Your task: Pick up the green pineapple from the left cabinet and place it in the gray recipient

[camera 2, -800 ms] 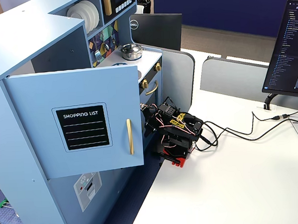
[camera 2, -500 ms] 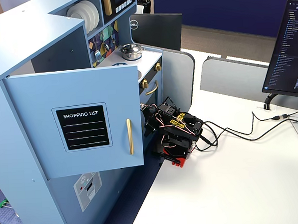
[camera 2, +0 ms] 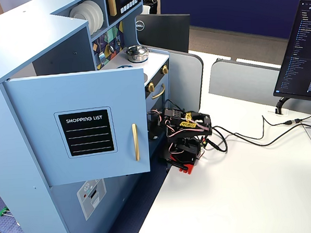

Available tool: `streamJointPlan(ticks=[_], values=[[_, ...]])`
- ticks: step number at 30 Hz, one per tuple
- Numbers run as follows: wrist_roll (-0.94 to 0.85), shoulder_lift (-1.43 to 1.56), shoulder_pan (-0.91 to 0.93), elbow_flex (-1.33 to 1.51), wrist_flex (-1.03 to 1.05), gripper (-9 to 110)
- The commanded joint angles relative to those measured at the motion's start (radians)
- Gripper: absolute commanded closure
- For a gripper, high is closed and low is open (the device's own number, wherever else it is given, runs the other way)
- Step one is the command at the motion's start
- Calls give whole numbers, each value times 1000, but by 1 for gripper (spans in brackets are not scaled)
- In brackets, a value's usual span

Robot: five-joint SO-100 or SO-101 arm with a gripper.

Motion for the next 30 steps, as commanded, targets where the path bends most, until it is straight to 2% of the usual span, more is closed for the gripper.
streamJointPlan(ticks=[1,6,20,30], values=[[-64,-204,-222,-244,-572,81],[-54,-411,-232,-499,-669,70],[-169,-726,-244,-707,-876,65],[-195,-908,-241,-851,-908,59]])
